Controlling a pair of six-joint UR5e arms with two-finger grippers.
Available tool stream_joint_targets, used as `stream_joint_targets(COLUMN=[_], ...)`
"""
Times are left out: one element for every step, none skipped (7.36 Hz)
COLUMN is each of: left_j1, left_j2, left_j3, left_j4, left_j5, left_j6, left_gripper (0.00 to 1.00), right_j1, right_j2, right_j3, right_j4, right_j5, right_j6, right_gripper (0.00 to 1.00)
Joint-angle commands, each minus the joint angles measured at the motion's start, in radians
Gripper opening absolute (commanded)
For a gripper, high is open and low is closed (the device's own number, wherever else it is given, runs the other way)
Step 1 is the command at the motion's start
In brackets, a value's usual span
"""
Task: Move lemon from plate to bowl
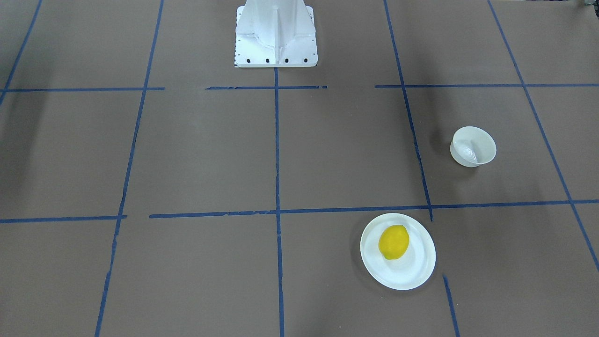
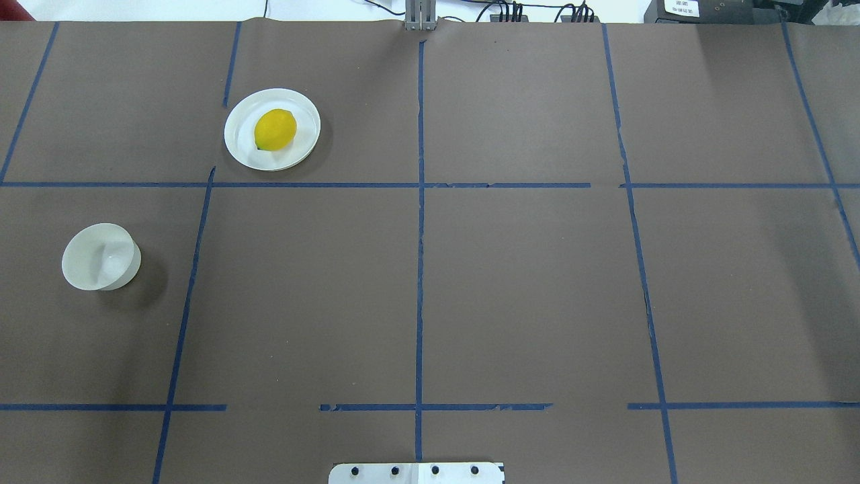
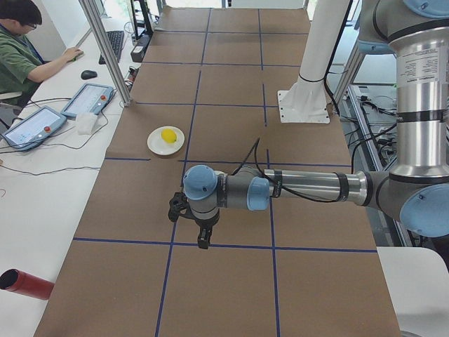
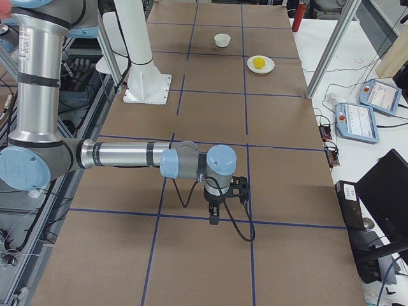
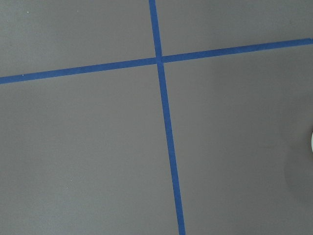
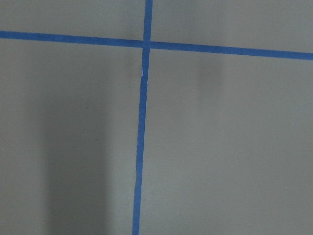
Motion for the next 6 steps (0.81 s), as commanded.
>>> stream_joint_targets(left_j1=[0.0,0.0,0.0,0.0,0.006,0.009], left_j2=[-0.01,-0.01,-0.011,-0.013,-0.019,-0.037], left_j3=[-0.008,-0.014,-0.019,-0.033,-0.034,-0.042], left_j4=[-0.002,-0.003,-0.003,-0.006,-0.006,-0.021], left_j5=[-0.002,-0.003,-0.005,-0.006,-0.003,-0.005], left_j6=[0.0,-0.002,-0.002,0.003,0.003,-0.008], left_gripper=[1.0,1.0,1.0,1.0,1.0,1.0], right_j1=[0.0,0.0,0.0,0.0,0.0,0.0], right_j2=[0.0,-0.001,-0.001,0.0,-0.001,0.0], right_j3=[0.0,0.0,0.0,0.0,0.0,-0.002], right_j4=[0.0,0.0,0.0,0.0,0.0,0.0], right_j5=[0.0,0.001,0.001,0.0,0.001,0.001], right_j6=[0.0,0.0,0.0,0.0,0.0,0.0], right_gripper=[1.0,1.0,1.0,1.0,1.0,1.0])
